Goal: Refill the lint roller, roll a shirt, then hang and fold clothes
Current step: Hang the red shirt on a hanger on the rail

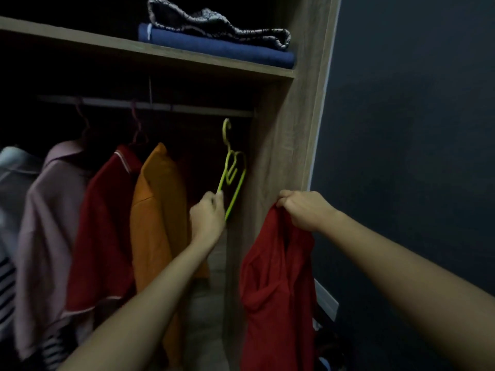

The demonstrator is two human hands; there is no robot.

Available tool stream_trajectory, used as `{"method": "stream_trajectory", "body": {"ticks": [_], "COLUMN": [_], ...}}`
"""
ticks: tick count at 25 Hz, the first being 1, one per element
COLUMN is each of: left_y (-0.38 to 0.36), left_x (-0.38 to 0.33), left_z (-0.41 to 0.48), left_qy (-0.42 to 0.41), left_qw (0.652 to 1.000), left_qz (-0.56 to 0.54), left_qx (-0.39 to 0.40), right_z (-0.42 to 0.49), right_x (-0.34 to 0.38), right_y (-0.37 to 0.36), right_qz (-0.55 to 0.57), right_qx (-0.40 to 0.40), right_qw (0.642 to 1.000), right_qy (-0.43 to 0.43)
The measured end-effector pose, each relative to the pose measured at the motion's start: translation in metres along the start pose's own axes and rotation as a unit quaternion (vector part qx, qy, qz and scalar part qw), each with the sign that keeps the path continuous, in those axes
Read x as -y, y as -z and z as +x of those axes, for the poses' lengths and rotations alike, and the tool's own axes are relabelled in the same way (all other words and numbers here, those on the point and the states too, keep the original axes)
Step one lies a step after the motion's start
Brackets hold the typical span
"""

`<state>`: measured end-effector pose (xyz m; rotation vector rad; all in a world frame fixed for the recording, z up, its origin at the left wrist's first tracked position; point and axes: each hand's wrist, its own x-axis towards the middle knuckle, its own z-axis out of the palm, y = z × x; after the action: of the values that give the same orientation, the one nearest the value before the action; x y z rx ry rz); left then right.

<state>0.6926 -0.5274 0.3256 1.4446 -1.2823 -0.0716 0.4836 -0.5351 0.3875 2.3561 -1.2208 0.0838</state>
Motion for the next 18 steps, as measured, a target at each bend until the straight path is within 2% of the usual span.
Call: {"method": "stream_trajectory", "body": {"ticks": [3, 6, 8, 11, 13, 15, 18], "left_y": [0.044, 0.089, 0.119, 0.161, 0.179, 0.181, 0.17], "left_x": [0.062, 0.109, 0.133, 0.155, 0.157, 0.15, 0.131], "left_z": [-0.067, -0.118, -0.136, -0.155, -0.161, -0.161, -0.152], "left_qy": [-0.03, -0.018, -0.015, -0.073, -0.131, -0.174, -0.177], "left_qw": [0.999, 0.995, 0.989, 0.994, 0.99, 0.983, 0.982], "left_qz": [-0.004, -0.065, -0.102, -0.037, 0.017, 0.061, 0.062], "left_qx": [-0.034, -0.08, -0.102, -0.074, -0.049, -0.026, -0.019], "right_z": [-0.006, -0.003, 0.002, 0.011, 0.018, 0.018, 0.008], "right_x": [0.018, 0.03, 0.036, 0.042, 0.042, 0.052, 0.092], "right_y": [-0.019, -0.032, -0.035, -0.034, -0.027, -0.012, 0.011], "right_qz": [0.152, 0.299, 0.37, 0.464, 0.493, 0.489, 0.441], "right_qx": [0.003, 0.009, -0.017, -0.08, -0.099, -0.081, -0.044], "right_qw": [0.988, 0.953, 0.924, 0.873, 0.855, 0.866, 0.888], "right_qy": [-0.021, -0.056, -0.089, -0.127, -0.123, -0.07, 0.125]}}
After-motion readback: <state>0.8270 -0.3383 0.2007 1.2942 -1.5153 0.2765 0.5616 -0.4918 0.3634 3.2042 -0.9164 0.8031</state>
